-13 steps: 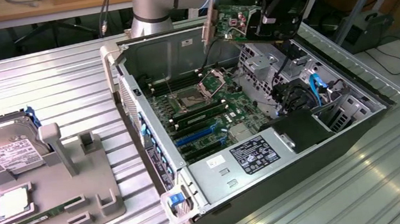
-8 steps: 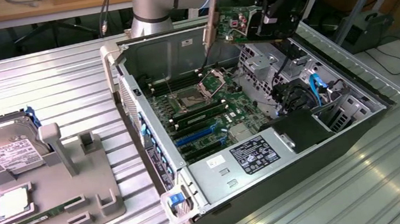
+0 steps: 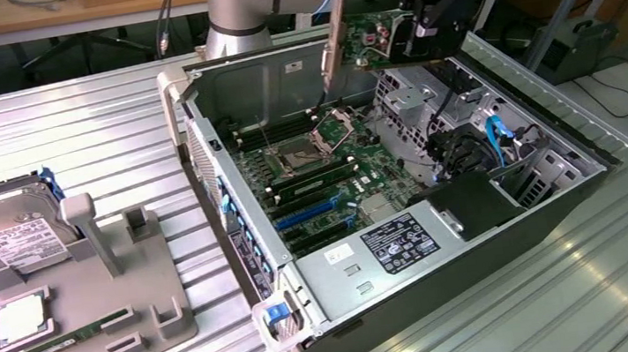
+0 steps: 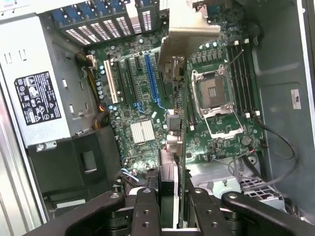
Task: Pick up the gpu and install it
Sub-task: 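Insert the gpu into the slot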
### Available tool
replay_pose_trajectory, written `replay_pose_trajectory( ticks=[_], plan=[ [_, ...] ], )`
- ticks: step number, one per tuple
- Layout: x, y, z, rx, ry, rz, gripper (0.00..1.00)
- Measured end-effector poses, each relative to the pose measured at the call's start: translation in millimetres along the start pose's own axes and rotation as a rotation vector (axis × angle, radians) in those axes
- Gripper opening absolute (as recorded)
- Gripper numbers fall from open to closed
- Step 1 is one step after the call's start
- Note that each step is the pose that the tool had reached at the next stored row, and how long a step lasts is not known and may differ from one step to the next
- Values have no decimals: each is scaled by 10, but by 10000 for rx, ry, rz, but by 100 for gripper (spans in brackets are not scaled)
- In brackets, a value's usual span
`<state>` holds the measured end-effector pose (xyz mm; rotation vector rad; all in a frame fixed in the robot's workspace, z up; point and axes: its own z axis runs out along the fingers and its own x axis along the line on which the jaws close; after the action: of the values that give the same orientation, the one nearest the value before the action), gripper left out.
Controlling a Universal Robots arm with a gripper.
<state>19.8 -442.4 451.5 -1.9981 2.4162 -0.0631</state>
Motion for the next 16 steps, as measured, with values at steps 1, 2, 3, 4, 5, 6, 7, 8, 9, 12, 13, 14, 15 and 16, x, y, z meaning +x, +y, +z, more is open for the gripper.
replay_pose_trajectory(
  ticks=[1, 2, 3, 4, 5, 6, 7, 8, 9, 12, 13, 14, 15, 16],
  plan=[
    [0, 0, 0, 3, -4, -143, 28],
    [0, 0, 0, 5, -8, -233, 28],
    [0, 0, 0, 8, -13, -394, 28],
    [0, 0, 0, 11, -17, -493, 28],
    [0, 0, 0, 14, -22, -643, 28],
    [0, 0, 0, 16, -25, -741, 28],
    [0, 0, 0, 19, -30, -894, 28],
    [0, 0, 0, 22, -35, -1024, 28],
    [0, 0, 0, 24, -38, -1129, 28],
    [0, 0, 0, 31, -50, -1443, 28],
    [0, 0, 0, 33, -53, -1552, 28],
    [0, 0, 0, 35, -58, -1665, 28],
    [0, 0, 0, 38, -61, -1768, 28],
    [0, 0, 0, 40, -64, -1886, 28]
  ],
)
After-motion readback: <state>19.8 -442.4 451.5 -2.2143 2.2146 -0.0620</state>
